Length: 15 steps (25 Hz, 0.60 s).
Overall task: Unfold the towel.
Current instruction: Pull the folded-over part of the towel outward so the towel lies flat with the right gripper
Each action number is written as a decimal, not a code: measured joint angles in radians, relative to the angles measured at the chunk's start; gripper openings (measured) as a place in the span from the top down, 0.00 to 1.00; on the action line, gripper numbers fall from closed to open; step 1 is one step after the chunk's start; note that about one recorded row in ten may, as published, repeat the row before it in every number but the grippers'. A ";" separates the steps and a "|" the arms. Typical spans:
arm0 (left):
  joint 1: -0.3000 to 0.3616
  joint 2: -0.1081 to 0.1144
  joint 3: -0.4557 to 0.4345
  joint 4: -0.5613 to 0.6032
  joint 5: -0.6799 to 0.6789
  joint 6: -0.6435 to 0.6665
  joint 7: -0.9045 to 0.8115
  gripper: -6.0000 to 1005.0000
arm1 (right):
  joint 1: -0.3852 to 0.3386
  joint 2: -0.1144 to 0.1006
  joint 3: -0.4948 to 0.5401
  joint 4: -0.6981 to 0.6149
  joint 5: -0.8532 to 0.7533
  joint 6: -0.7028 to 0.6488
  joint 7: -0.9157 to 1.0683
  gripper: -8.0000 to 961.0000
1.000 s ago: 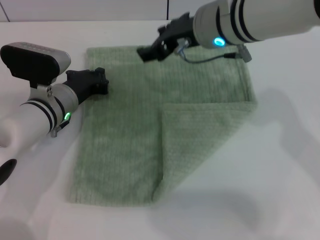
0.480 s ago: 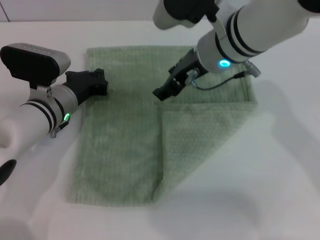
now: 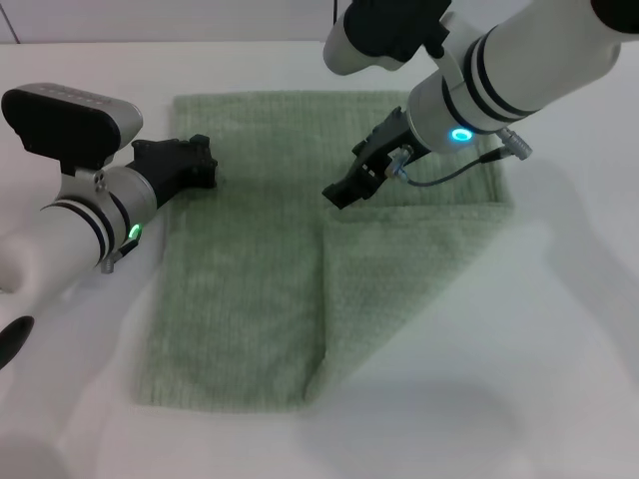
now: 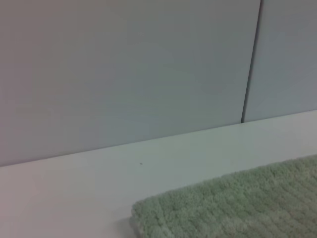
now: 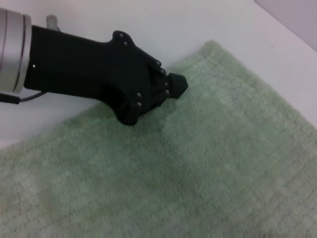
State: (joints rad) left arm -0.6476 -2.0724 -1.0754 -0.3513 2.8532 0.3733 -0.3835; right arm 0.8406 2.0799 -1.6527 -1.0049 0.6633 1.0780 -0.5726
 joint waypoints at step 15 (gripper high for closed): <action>0.005 0.000 0.000 -0.007 0.000 -0.002 -0.007 0.95 | 0.025 0.004 -0.014 0.076 0.070 -0.027 -0.059 0.28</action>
State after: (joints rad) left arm -0.6429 -2.0723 -1.0753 -0.3579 2.8532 0.3718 -0.3907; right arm 0.8651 2.0844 -1.6664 -0.9291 0.7336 1.0506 -0.6315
